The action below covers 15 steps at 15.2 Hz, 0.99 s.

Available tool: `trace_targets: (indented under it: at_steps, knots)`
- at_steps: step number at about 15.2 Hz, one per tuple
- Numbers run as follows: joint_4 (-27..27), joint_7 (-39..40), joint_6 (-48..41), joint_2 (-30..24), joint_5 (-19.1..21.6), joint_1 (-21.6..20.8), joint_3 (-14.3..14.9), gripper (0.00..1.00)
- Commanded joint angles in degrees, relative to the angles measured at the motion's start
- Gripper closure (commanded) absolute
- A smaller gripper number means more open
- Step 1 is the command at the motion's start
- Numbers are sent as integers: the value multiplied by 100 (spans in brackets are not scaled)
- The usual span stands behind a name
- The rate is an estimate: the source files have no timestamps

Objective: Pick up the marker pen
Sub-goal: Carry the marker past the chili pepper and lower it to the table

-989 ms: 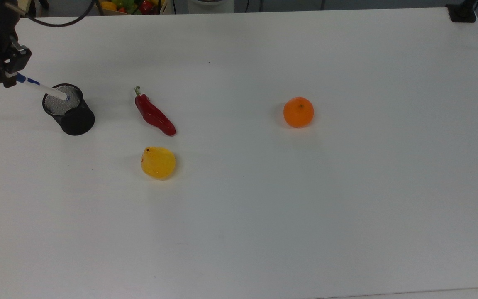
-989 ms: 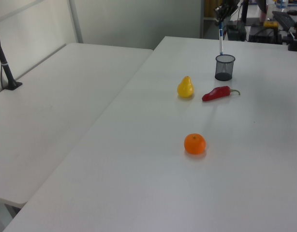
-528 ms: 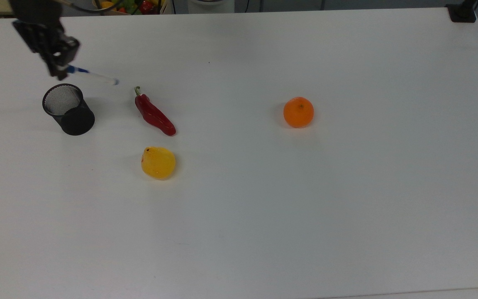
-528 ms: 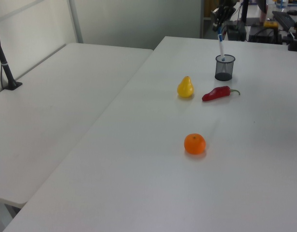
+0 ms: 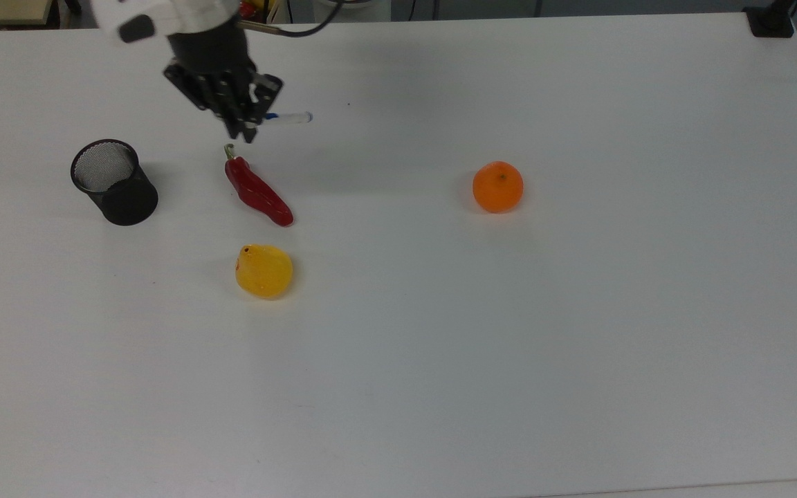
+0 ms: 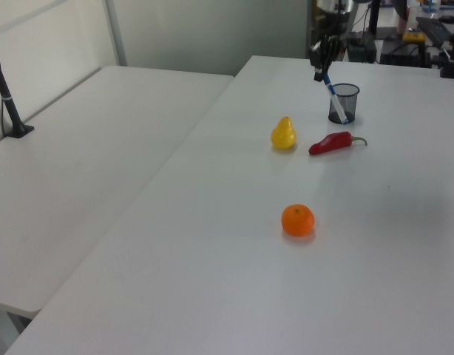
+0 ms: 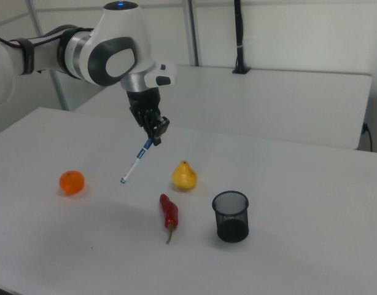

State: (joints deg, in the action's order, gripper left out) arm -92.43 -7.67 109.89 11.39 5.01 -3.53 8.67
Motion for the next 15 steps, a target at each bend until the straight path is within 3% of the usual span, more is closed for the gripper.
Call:
trace_targets:
  at_steps: [1, 5, 11, 15]
  knots:
    - [-144, 72, -485, 117, -341, -7, -523, 100]
    - [-153, 300, -819, 504, -693, -86, -919, 100]
    - [-293, 820, -1444, 847, -1098, -455, -982, 100]
    - [-469, 828, -1427, 1014, -1335, -491, -1201, 99]
